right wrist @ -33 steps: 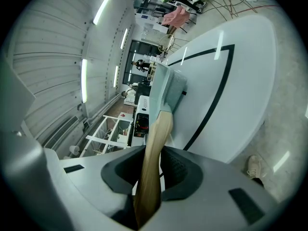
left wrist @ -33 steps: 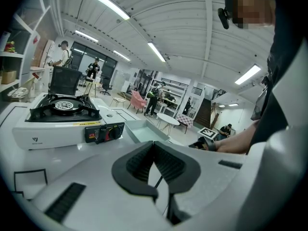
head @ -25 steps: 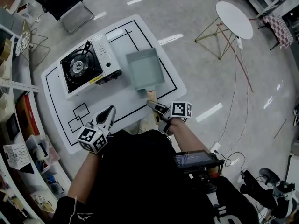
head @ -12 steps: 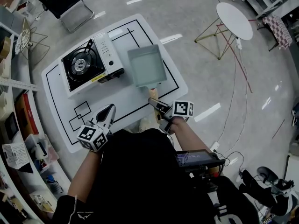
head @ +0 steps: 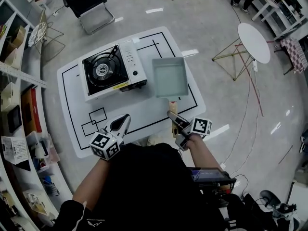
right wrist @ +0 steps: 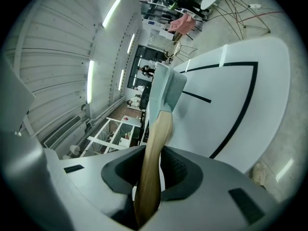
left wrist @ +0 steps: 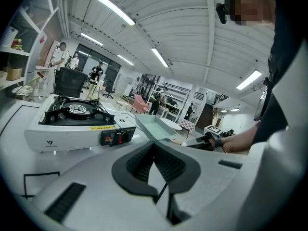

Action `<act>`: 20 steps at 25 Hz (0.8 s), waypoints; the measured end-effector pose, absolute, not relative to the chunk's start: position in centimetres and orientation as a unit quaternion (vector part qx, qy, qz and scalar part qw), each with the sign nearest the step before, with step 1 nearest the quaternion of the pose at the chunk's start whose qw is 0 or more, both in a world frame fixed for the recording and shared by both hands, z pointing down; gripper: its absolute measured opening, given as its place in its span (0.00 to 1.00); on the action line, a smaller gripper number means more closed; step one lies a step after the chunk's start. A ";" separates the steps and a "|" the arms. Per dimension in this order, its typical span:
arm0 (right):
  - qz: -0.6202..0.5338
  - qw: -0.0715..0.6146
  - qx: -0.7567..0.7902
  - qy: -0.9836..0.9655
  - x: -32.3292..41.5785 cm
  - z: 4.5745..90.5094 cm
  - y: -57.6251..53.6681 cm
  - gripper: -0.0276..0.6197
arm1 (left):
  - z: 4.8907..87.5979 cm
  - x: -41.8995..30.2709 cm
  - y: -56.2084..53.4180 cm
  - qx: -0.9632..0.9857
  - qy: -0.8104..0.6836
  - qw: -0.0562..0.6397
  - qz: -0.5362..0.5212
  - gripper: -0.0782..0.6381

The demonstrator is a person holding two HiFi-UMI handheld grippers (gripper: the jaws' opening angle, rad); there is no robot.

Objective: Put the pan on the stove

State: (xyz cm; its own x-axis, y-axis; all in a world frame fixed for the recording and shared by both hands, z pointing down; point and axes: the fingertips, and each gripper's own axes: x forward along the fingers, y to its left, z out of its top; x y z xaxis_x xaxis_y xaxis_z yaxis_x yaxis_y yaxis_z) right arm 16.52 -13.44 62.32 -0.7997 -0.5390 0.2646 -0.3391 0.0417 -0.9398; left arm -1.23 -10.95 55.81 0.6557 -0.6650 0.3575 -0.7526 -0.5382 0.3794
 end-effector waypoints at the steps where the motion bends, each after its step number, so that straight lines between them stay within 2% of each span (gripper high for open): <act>1: -0.621 0.087 -0.302 0.718 16.2 61.8 -13.8 0.22 | 55.8 -1.5 -11.1 0.872 -0.408 0.257 0.083 0.12; 4: -0.619 0.111 -0.287 0.723 15.2 60.3 -14.8 0.22 | 55.6 -2.4 -11.3 0.870 -0.413 0.257 0.078 0.12; 20: -0.606 0.091 -0.252 0.749 11.2 56.6 -17.6 0.22 | 54.6 -5.7 -11.4 0.856 -0.452 0.245 0.053 0.12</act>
